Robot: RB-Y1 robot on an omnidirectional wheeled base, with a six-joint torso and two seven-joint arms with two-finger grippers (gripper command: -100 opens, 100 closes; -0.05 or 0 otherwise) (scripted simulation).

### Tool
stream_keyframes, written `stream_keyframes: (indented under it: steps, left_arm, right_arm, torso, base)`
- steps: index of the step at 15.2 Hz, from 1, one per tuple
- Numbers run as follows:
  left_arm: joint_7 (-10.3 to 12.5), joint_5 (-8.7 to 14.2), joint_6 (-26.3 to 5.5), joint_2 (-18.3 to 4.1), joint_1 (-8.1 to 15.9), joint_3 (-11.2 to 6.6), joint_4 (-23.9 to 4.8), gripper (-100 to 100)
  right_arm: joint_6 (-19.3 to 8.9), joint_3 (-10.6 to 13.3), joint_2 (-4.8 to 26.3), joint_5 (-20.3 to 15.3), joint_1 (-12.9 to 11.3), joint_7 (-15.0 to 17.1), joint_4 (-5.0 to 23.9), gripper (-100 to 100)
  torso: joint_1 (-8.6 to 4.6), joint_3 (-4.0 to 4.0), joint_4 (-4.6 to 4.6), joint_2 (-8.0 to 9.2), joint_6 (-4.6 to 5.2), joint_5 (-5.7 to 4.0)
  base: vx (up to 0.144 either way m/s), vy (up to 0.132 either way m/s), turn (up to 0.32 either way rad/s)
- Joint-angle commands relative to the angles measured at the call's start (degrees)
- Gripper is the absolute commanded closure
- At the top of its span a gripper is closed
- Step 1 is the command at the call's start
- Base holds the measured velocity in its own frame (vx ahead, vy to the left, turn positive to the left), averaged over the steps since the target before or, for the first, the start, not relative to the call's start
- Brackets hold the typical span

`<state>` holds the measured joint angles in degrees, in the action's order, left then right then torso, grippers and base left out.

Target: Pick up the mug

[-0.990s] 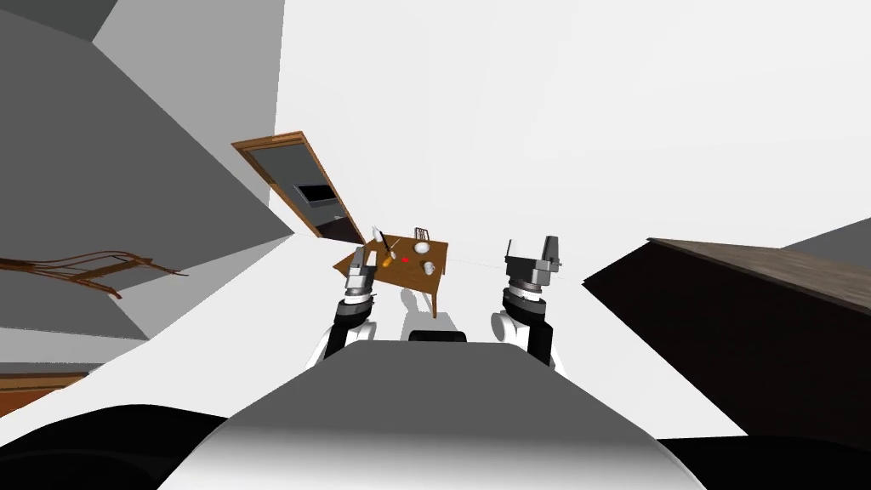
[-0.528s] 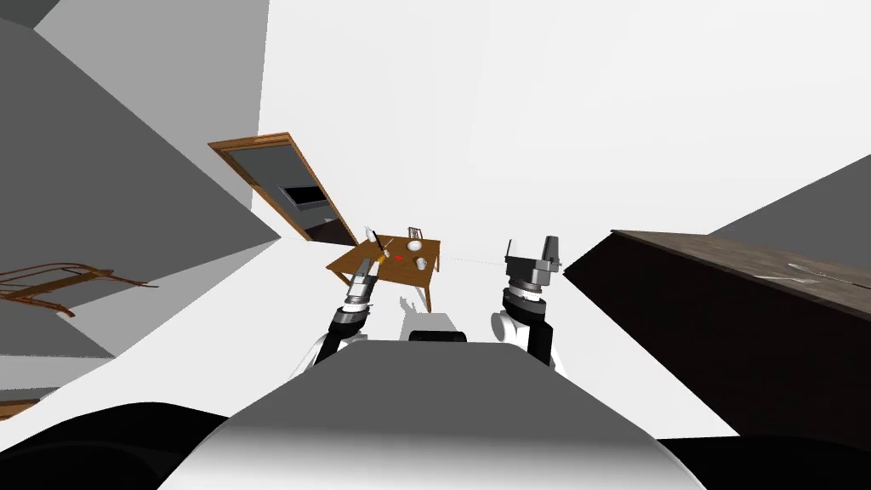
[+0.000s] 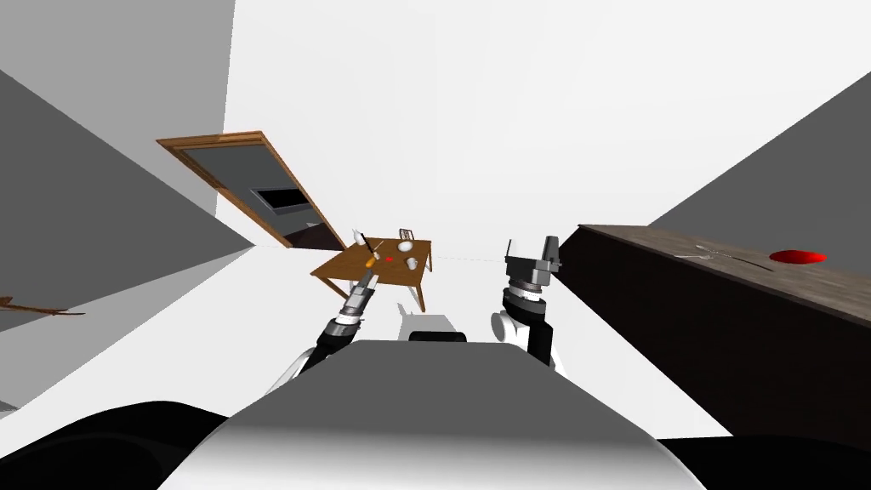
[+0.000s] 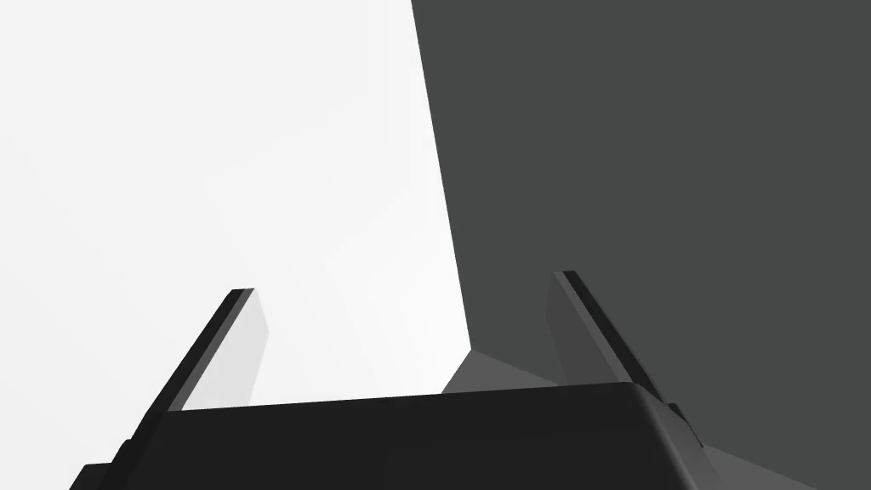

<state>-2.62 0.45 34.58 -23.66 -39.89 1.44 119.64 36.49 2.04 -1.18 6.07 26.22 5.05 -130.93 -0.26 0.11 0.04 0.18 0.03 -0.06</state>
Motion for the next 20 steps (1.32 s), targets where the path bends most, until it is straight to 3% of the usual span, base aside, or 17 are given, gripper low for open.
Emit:
stream_keyframes:
  steps: [1, 7, 8, 11, 13, 14, 20]
  left_arm:
    - [0.5, 0.5, 0.3, -2.3, -0.6, -0.05, -1.9, -100]
    - [2.8, 1.9, 0.2, -9.8, -4.6, -0.09, -7.2, -100]
    - [2.8, 1.9, 0.2, -9.8, -4.6, -0.09, -7.2, -100]
    - [4.6, 2.6, -0.1, -13.9, -7.1, 0.26, -11.2, -100]
    - [4.6, 2.6, -0.1, -14.8, -7.1, 0.26, -11.2, -100]
    - [5.7, 2.8, -0.2, -16.9, -8.3, 0.58, -13.0, -100]
    - [7.9, 2.9, -0.7, -21.8, -10.4, 1.52, -17.7, -100]
  right_arm:
    - [0.0, 0.0, 0.0, 0.0, 0.0, 0.0, 0.0, 0]
    - [0.0, 0.0, 0.0, 0.0, 0.0, 0.0, 0.0, 0]
    - [0.0, 0.0, 0.0, 0.0, 0.0, 0.0, 0.0, 0]
    - [0.0, 0.0, 0.0, 0.0, 0.0, 0.0, 0.0, 0]
    - [0.0, 0.0, 0.0, 0.0, 0.0, 0.0, 0.0, 0]
    - [0.0, 0.0, 0.0, 0.0, 0.0, 0.0, 0.0, 0]
    - [0.0, 0.0, 0.0, 0.0, 0.0, 0.0, 0.0, 0]
  torso:
    - [0.0, 0.0, 0.0, 0.0, 0.0, 0.0]
    - [0.06, -0.15, -0.05, -0.27, 0.0, 0.01]
    - [0.06, -0.19, -0.07, -0.33, 0.0, 0.02]
    - [0.15, -0.22, -0.08, -0.39, -0.01, 0.03]
    - [0.13, -0.25, -0.09, -0.43, 0.0, 0.03]
    - [0.17, -0.24, -0.09, -0.42, -0.03, 0.03]
    - [0.27, -0.39, -0.15, -0.67, 0.0, 0.05]
  base:
    - [-0.009, -0.075, -0.156]
    - [0.03, -0.075, -0.17]
    - [0.052, -0.046, -0.046]
    - [0.072, -0.052, -0.157]
    - [0.076, -0.042, -0.127]
    - [0.099, -0.044, -0.111]
    - [0.138, -0.033, -0.142]
